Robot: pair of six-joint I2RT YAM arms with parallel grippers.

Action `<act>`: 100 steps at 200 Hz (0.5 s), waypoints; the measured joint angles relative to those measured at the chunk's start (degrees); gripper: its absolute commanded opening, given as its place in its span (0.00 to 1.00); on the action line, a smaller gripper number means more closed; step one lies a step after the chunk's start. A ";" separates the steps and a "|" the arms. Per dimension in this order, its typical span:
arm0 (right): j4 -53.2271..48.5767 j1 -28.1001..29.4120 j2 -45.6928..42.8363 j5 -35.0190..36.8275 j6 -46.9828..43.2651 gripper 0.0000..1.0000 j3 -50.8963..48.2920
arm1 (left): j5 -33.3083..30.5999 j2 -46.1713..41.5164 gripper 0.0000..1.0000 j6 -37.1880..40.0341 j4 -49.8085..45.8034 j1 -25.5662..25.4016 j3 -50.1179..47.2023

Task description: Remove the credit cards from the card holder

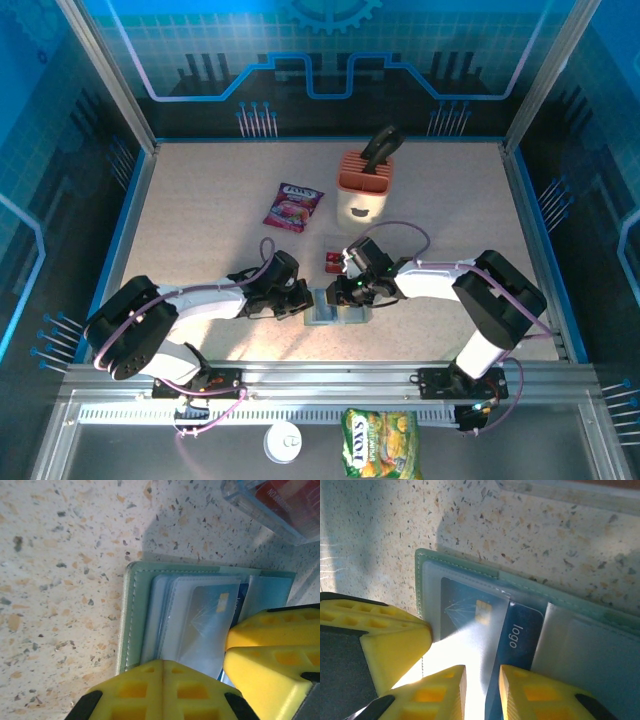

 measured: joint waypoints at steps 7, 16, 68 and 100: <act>-0.44 0.09 -0.04 0.22 -0.20 0.25 0.17 | 0.00 0.00 0.00 0.00 0.00 0.00 0.00; -1.01 0.13 -0.13 0.42 -0.57 0.25 0.37 | 0.00 0.00 0.00 0.00 0.00 0.00 0.00; -2.54 0.15 -0.15 0.59 -1.29 0.25 0.98 | 0.00 -0.04 0.00 0.02 0.00 0.00 0.02; -2.97 0.24 -1.33 0.72 -1.25 0.25 0.98 | 0.00 -0.72 0.00 0.13 -1.66 0.00 0.13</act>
